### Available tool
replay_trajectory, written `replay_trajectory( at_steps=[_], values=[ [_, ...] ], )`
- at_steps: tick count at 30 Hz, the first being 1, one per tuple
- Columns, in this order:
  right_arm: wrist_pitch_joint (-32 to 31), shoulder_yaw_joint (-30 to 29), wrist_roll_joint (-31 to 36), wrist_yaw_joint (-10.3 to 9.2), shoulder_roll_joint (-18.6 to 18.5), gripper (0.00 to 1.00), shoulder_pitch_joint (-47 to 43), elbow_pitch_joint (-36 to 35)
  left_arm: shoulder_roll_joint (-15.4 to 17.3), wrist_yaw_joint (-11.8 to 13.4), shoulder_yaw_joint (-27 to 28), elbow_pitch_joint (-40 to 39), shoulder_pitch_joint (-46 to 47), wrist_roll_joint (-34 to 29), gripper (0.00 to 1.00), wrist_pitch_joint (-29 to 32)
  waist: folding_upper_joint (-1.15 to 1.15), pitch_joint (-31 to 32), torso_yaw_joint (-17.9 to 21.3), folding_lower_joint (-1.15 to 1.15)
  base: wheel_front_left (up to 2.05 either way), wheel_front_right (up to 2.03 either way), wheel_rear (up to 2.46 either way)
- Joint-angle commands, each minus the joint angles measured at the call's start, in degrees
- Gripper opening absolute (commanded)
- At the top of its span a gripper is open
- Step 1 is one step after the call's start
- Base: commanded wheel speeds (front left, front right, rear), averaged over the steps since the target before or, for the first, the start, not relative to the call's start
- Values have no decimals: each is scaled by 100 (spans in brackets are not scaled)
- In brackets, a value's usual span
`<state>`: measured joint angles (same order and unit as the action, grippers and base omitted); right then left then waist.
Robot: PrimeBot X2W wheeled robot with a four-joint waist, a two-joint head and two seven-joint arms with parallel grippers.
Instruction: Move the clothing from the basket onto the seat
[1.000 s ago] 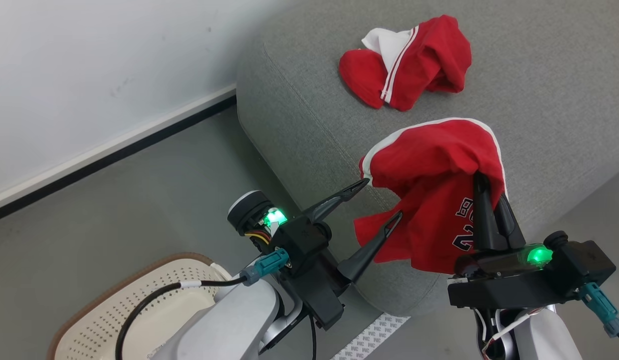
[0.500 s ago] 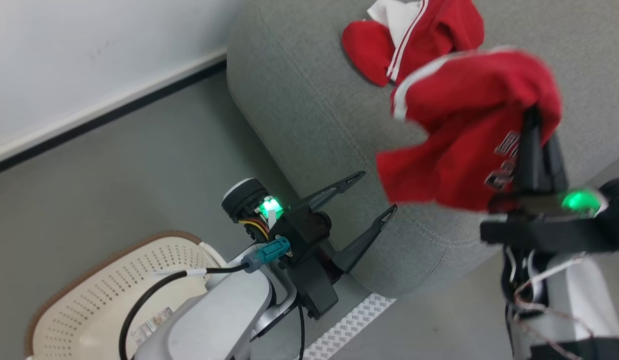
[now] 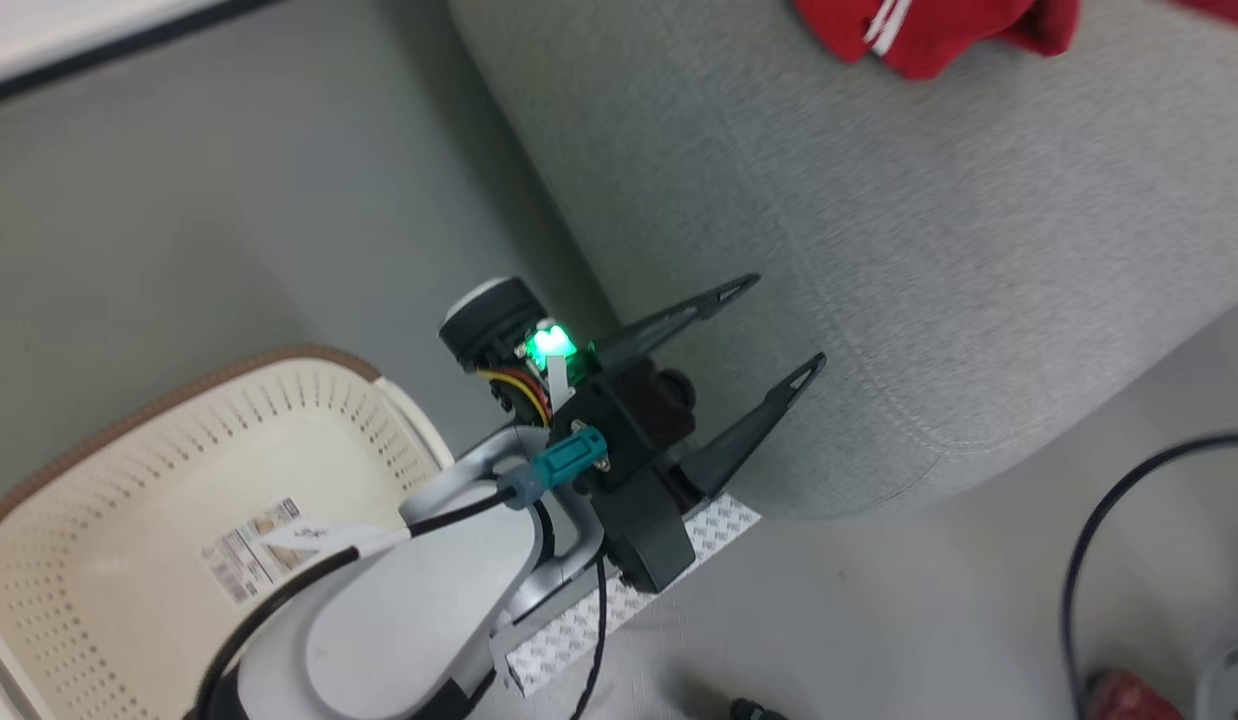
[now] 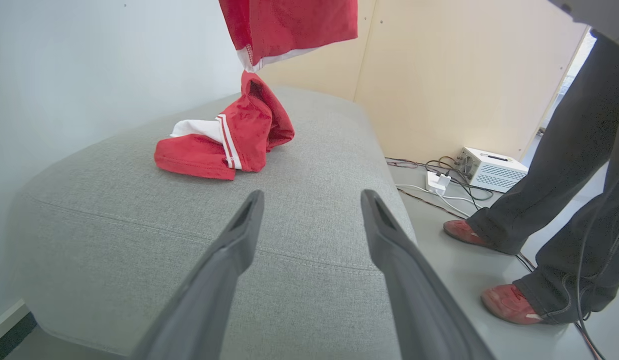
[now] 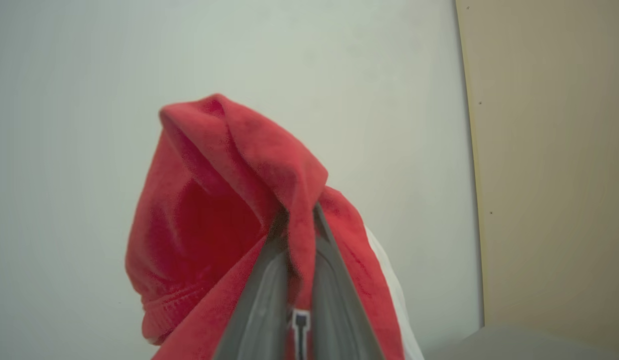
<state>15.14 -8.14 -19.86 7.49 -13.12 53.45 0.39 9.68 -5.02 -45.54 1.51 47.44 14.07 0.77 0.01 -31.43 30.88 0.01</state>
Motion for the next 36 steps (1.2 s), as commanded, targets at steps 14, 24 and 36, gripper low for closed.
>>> replay_trajectory(
  at_steps=[14, 24, 36],
  values=[
    [5, -471, -160, 0, -901, 0, 1259, 1300, 201, -78, -49, -497, 586, -159, 100, 348, -1, -1630, -622, -1, 0, 0, 0],
    [6, -1456, 553, 0, -474, 0, 1146, 3012, 401, 23, -15, -620, 493, -106, 100, 468, -1, -1855, -624, -1, 0, 0, 0],
    [5, -1318, 896, 0, -256, 13, 1287, 4304, 530, 144, 7, -773, 393, -48, 100, 555, -1, -1879, -672, -1, 0, 0, 0]
  ],
)
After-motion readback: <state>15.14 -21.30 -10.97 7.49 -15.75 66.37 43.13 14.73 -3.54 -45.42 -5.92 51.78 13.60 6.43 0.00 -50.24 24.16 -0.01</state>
